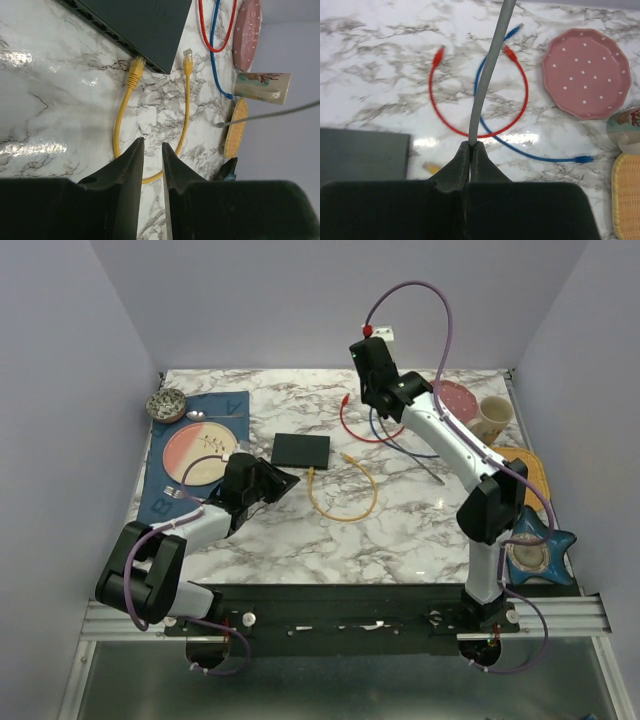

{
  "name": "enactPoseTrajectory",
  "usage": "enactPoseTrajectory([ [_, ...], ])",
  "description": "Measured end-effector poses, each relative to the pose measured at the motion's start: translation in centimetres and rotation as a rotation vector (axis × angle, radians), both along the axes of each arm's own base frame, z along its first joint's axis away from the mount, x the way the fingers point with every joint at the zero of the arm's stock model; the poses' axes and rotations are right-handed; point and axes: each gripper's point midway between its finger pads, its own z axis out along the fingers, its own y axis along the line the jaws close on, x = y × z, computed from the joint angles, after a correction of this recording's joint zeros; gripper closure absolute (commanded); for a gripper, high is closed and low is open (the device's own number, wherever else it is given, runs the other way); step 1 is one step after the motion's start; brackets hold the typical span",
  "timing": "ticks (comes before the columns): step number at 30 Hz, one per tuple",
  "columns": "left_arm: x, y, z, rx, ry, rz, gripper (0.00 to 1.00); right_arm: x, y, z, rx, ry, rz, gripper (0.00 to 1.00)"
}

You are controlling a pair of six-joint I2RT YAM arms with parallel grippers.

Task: Pull the plug from the switch port

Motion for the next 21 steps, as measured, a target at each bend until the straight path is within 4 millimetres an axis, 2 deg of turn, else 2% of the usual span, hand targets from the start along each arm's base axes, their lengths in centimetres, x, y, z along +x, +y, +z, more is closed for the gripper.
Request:
enactPoseTrajectory([
  [1, 0.0, 0.0, 0.0, 0.0, 0.001, 0.0, 0.7, 1.5, -1.0, -0.8, -0.006, 0.013, -0.029, 0.84],
  [3, 0.0, 0.0, 0.0, 0.001, 0.001, -0.001, 0.71, 4.0, -2.9, -2.3, -0.005, 0.036, -0.074, 0.68],
  [4, 0.0, 0.0, -0.1, 0.001, 0.002, 0.0, 0.71, 5.0, -3.8, -3.2, -0.004, 0.052, -0.095, 0.57],
  [7, 0.1, 0.2, -0.3, 0.003, 0.007, 0.005, 0.7, 6.9, -6.5, -5.3, 0.002, 0.091, -0.156, 0.47],
  [10, 0.2, 0.4, -0.6, 0.007, 0.014, 0.009, 0.7, 6.6, -7.2, -6.5, 0.012, 0.129, -0.167, 0.45],
  [12, 0.2, 0.4, -0.9, 0.01, 0.022, 0.011, 0.7, 5.5, -6.4, -7.0, 0.03, 0.141, -0.144, 0.45],
  [16, 0.5, 0.5, -1.1, 0.018, 0.043, 0.015, 0.7, 1.3, -3.2, -7.6, 0.093, 0.174, -0.049, 0.5],
  [18, 1.3, 0.5, -0.4, 0.018, 0.043, 0.022, 0.7, -1.1, -1.0, -7.5, 0.159, 0.183, 0.021, 0.54],
  [20, 2.7, 0.5, 0.9, 0.021, 0.031, 0.038, 0.7, -3.4, 1.1, -7.4, 0.237, 0.191, 0.086, 0.62],
  [21, 4.1, 0.7, 2.1, 0.022, 0.015, 0.054, 0.7, -4.6, 2.1, -7.5, 0.272, 0.2, 0.121, 0.66],
])
